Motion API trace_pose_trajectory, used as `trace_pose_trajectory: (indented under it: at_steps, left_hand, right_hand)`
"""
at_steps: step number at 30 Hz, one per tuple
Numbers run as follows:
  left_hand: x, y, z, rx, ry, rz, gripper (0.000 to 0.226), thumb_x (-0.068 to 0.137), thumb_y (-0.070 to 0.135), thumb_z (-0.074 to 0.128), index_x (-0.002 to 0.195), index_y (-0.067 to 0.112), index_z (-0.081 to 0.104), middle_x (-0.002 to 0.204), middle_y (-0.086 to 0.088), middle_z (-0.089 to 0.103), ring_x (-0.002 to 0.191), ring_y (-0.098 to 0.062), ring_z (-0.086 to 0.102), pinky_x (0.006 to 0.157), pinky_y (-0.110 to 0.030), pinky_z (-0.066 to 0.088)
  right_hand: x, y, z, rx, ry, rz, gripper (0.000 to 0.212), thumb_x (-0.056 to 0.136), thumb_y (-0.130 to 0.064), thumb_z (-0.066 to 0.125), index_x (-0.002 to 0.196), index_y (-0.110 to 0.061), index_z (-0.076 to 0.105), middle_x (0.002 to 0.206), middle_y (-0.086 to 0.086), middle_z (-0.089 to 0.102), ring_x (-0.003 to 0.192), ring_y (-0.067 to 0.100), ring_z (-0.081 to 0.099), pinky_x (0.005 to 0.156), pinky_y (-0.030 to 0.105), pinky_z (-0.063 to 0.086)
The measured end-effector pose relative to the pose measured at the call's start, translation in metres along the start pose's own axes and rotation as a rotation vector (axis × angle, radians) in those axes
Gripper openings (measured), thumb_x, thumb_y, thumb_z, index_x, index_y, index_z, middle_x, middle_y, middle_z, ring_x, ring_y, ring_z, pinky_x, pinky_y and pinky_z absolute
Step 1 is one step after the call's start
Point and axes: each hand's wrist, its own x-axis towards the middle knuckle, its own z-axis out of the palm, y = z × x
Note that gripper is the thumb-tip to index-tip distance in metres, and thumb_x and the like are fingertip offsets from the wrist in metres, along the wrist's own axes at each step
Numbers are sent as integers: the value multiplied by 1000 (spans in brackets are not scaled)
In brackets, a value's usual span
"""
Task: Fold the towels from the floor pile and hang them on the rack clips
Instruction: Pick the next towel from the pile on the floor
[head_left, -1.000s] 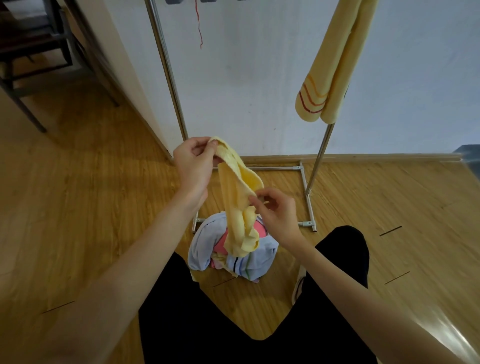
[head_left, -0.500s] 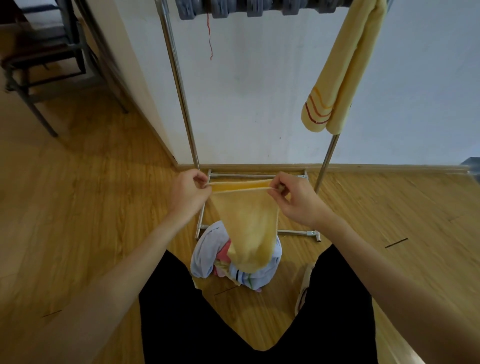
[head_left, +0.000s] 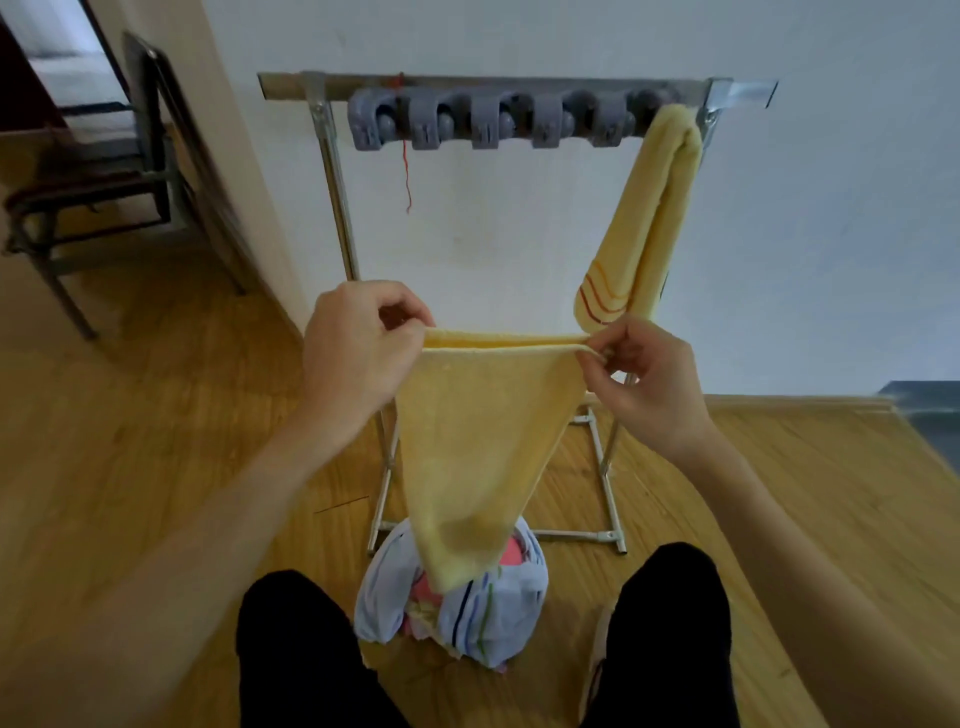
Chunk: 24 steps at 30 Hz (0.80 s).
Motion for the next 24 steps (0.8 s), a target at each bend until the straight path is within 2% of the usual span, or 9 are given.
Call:
trace_pose_trajectory:
  at_steps: [4, 7, 10, 13, 16, 19, 22, 24]
  left_hand:
    - [17, 15, -12, -35, -53, 51, 40, 84, 1, 55, 70, 38, 63, 73, 20, 62, 76, 0, 59, 74, -26, 54]
    - [24, 15, -9, -47, -203, 50, 41, 83, -3, 50, 75, 33, 68, 77, 17, 65, 80, -1, 60, 80, -35, 55]
    - [16, 6, 1, -88, -395, 42, 50, 82, -9, 44, 97, 30, 71, 90, 6, 69, 89, -6, 62, 88, -40, 53]
    - [1, -4, 7, -99, -569, 76, 59, 89, -5, 43, 119, 41, 61, 100, 6, 67, 94, -5, 61, 90, -32, 51]
    - [-7, -4, 4, -23, -771, 163, 58, 95, 3, 37, 127, 49, 51, 101, 18, 56, 92, -1, 53, 79, -19, 42]
    - [-8, 0, 2, 159, -948, 273, 66, 88, -6, 31, 128, 42, 51, 97, 14, 45, 86, -3, 46, 72, -15, 35]
    - [-5, 2, 1, 268, -1069, 360, 56, 83, -8, 35, 122, 26, 56, 105, 6, 45, 85, -2, 44, 72, -11, 32]
    - [-2, 3, 1, 314, -1138, 401, 50, 83, -1, 41, 124, 22, 57, 107, 4, 46, 85, 6, 44, 74, -6, 31]
  right_hand:
    - [23, -12, -10, 13, 57, -74, 19, 86, 1, 63, 97, -9, 52, 72, 10, 61, 62, 18, 57, 58, 18, 45]
    - [34, -4, -8, -122, 77, -53, 14, 87, -2, 61, 98, -11, 64, 80, -1, 66, 71, 12, 58, 61, 19, 47]
    - [34, 8, 1, -234, 31, 16, 15, 89, -6, 60, 100, -12, 68, 77, -7, 64, 69, 1, 56, 60, 11, 42]
    - [28, 17, 7, -299, -77, 87, 18, 91, -10, 57, 104, -14, 68, 86, -2, 68, 71, 4, 55, 61, 15, 40]
    - [23, 19, 12, -304, -150, 106, 18, 91, -11, 56, 104, -17, 68, 90, -6, 67, 75, 10, 56, 64, 26, 43]
    - [22, 16, 17, -318, -191, 96, 17, 91, -12, 57, 104, -18, 67, 87, -10, 65, 75, 11, 57, 66, 31, 48]
    - [24, 16, 21, -333, -219, 80, 17, 91, -13, 56, 103, -19, 67, 87, -12, 65, 76, 12, 59, 68, 33, 51]
    - [26, 16, 23, -342, -246, 68, 17, 91, -14, 56, 102, -21, 67, 88, -12, 66, 77, 11, 60, 70, 34, 51]
